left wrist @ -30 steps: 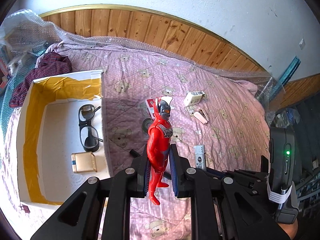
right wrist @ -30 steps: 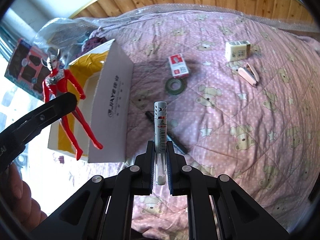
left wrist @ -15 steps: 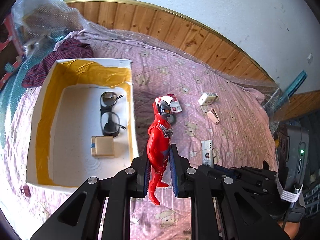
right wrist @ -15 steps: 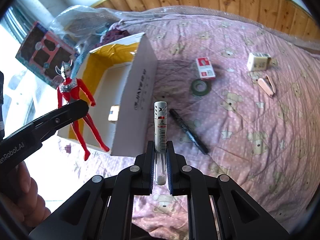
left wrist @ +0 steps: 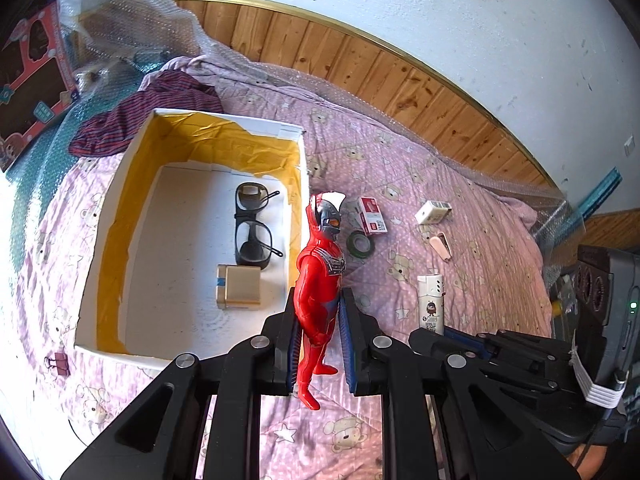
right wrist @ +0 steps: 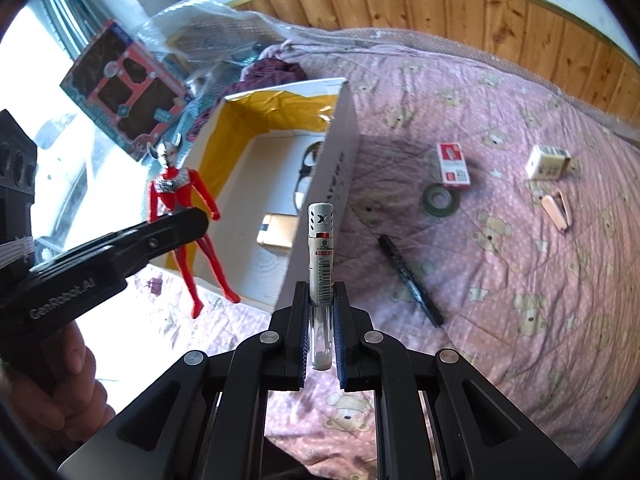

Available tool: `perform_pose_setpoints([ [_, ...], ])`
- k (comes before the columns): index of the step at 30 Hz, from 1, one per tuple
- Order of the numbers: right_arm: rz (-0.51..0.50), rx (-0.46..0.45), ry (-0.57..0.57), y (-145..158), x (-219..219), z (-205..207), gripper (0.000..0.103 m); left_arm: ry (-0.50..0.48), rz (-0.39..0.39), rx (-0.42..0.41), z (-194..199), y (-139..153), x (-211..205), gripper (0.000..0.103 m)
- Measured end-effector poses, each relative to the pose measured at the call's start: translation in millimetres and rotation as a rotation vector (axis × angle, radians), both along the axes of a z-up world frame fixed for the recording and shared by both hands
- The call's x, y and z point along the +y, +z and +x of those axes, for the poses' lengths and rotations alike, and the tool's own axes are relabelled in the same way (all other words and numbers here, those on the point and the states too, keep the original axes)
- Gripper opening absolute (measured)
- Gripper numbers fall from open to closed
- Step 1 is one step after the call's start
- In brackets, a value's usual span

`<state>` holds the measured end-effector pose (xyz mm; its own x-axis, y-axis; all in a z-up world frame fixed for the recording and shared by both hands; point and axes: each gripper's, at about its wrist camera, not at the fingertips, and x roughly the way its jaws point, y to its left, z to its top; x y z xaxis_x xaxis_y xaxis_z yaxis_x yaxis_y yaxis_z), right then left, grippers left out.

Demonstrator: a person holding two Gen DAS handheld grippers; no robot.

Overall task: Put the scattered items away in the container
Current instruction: 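Move both tools over the box interior, holding figure and tube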

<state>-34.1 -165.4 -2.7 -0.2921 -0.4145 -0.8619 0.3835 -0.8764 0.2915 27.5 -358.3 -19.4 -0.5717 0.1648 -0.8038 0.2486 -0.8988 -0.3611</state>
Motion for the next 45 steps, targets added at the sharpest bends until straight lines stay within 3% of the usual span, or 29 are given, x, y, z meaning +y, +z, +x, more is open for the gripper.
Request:
perform_pose_setpoints([
  [13,-0.012,0.052,0.119,23,-40,0,0.012,0.095,0.005,-0.007,17,-2,-35,0.018],
  [34,-0.013,0.035,0.238,23,-95,-18,0.012,0.18,0.019,-0.004,21,-6,-75,0.018],
  [45,-0.025,0.011,0.248,16,-118,-37,0.012,0.199,0.003,-0.066,11,-19,-93,0.018],
])
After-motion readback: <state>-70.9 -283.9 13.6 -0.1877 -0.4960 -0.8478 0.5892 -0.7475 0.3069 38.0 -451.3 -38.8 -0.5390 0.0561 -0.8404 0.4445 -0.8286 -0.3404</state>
